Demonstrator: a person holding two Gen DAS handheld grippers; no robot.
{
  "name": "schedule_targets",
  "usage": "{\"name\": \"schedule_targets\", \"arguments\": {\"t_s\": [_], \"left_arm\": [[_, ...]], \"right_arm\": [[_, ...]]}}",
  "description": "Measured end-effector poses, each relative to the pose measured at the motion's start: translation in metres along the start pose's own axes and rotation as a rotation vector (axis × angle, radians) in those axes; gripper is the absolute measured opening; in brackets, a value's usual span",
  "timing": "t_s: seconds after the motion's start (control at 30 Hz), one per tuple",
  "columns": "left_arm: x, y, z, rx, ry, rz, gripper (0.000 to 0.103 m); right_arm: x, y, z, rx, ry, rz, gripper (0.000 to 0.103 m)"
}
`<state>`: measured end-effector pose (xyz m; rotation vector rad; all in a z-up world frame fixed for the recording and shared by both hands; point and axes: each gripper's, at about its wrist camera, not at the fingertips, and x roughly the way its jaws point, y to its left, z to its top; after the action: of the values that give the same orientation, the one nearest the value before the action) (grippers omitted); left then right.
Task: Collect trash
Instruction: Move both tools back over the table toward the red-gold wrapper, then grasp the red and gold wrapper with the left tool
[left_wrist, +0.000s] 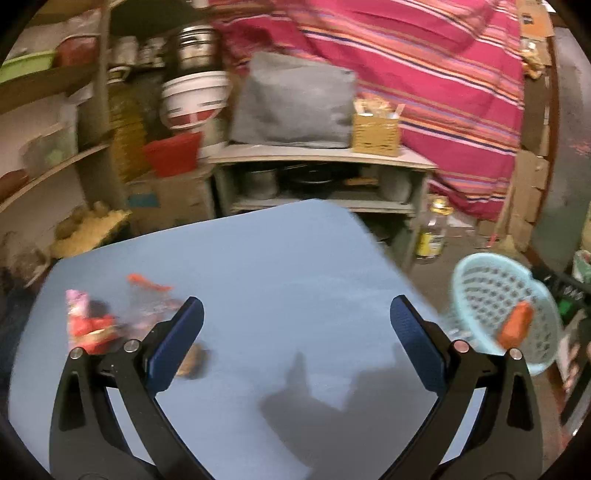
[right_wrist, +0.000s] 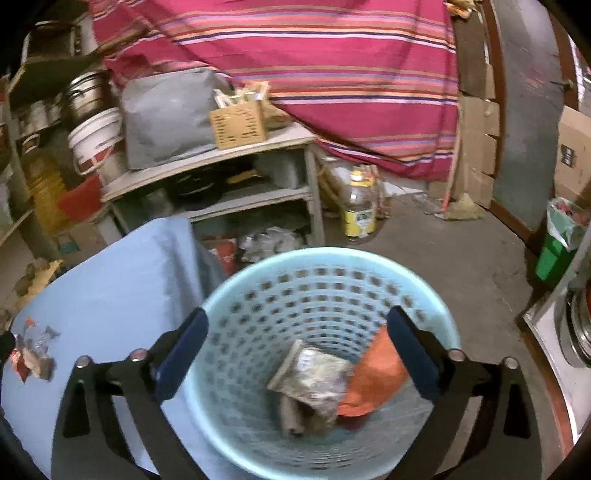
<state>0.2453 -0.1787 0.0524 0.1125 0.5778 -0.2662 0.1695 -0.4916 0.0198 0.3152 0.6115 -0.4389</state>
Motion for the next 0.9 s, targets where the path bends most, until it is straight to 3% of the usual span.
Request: {"name": "schedule_targets", "arguments": {"t_s": [0.2, 0.37, 0.47, 0.57, 0.7, 0.8, 0.9], "left_arm": [[0.007, 0.079, -0.017, -0.019, 0.01, 0.139, 0.098], [0.019, 0.143, -0.027, -0.109, 0.042, 0.197, 0.098], [0.033, 0.17, -0.039, -0.103, 0.08, 0.235, 0.098], [0.046, 0.194, -0.051, -0.099, 0.139, 0.243, 0.098], [0.054, 0.211, -0.061, -0.072, 0.15, 0.259, 0.097], [0.058, 0.213, -0.063, -0.035, 0.139, 0.266, 0.089], [0.064, 0.211, -0.06, -0.025, 0.146, 0.218, 0.078]], "right_arm": [[-0.006, 0.065, -0.007, -0.043, -0.02, 0.077, 0.098], [-0.004, 0.125, -0.017, -0.115, -0.024, 0.119, 0.098], [0.004, 0.157, -0.027, -0.179, 0.007, 0.138, 0.098], [0.018, 0.18, -0.037, -0.212, 0.071, 0.144, 0.098], [0.032, 0.193, -0.043, -0.194, 0.124, 0.161, 0.098], [0.042, 0.201, -0.047, -0.172, 0.154, 0.176, 0.098], [0.051, 0.208, -0.05, -0.141, 0.188, 0.196, 0.098]]}}
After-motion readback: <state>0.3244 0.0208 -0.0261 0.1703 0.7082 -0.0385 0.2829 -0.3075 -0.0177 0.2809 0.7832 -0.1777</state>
